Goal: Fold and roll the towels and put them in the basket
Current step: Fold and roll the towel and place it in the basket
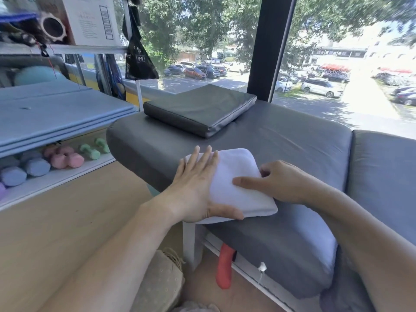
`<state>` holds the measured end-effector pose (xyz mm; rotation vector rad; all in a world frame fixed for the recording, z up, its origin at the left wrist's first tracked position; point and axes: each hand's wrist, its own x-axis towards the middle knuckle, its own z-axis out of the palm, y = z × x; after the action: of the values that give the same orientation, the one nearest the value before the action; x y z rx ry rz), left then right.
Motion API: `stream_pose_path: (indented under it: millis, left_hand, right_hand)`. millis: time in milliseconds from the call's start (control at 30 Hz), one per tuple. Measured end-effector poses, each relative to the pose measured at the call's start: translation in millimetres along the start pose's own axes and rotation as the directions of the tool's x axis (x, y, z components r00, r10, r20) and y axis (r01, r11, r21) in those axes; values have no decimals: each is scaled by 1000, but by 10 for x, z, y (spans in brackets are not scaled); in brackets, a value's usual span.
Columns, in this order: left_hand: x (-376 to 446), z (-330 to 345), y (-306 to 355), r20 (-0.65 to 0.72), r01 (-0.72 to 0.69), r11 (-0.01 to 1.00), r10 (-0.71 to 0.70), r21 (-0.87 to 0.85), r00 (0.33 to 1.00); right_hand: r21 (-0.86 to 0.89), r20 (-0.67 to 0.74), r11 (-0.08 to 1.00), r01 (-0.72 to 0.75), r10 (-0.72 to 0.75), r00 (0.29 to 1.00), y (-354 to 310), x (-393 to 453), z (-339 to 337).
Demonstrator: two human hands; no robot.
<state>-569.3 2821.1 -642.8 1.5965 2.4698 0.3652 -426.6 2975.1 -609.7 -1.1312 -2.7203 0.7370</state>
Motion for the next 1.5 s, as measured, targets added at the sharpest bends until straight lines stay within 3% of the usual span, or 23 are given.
stream_pose_path:
  millis: [67,133,267,333,433,500,567,700,833,933,1033,1200,1500]
  left_hand:
    - [-20,-15,-3,7,0,999,0,-47,1000]
    - [-38,-80,-5,-25,19,988,-23,-155,999]
    - [-48,-310,-12,-284,-31,911,-96,-411,954]
    - [-59,-423,-34,-331,-106,791,-127,-603,935]
    - [-95,-499,-14,-169,-124,548,-31,-827,985]
    - [-86,-446,61,-40,-44,379,18,-924,999]
    - [-9,-337,121,-27,-16,314,-31,-949,999]
    - [193,-207,127,-132,-69,351,-160,-934,978]
    - [328,-183,25,-219,-112,389,-242,-914,945]
    - [376,-191,-51,-194,-102,352,-236,-930,952]
    - [388,-217,-137,-139,-82,327,-155,-941,978]
    - [396,-227,-246,-269,-171,516,-122,-839,955]
    - [361,-170,-269,-313,-260,495,-25,-829,949]
  right_hand:
    - [147,84,988,54,-66,994,-2,-13,1]
    - [339,63,934,112,-141,988,-1,-20,8]
    - [639,-27,739,215,-257,966,-21,-75,-114]
    - [729,-7,639,245,-351,936,-16,-132,-249]
    - [815,17,533,228,-415,910,23,-178,-432]
    - [850,-13,491,192,-346,938,64,-136,-472]
    - [870,-60,468,157,-215,975,134,-37,-443]
    - [915,-15,401,50,-90,996,311,161,-323]
    - [886,176,460,-53,-230,957,402,192,-281]
    - [851,247,518,-85,-252,936,409,208,-225]
    - [841,190,539,-36,-234,954,403,247,-173]
    - [865,45,497,62,-200,979,427,310,-139]
    - [829,-120,519,208,-199,973,447,353,-57]
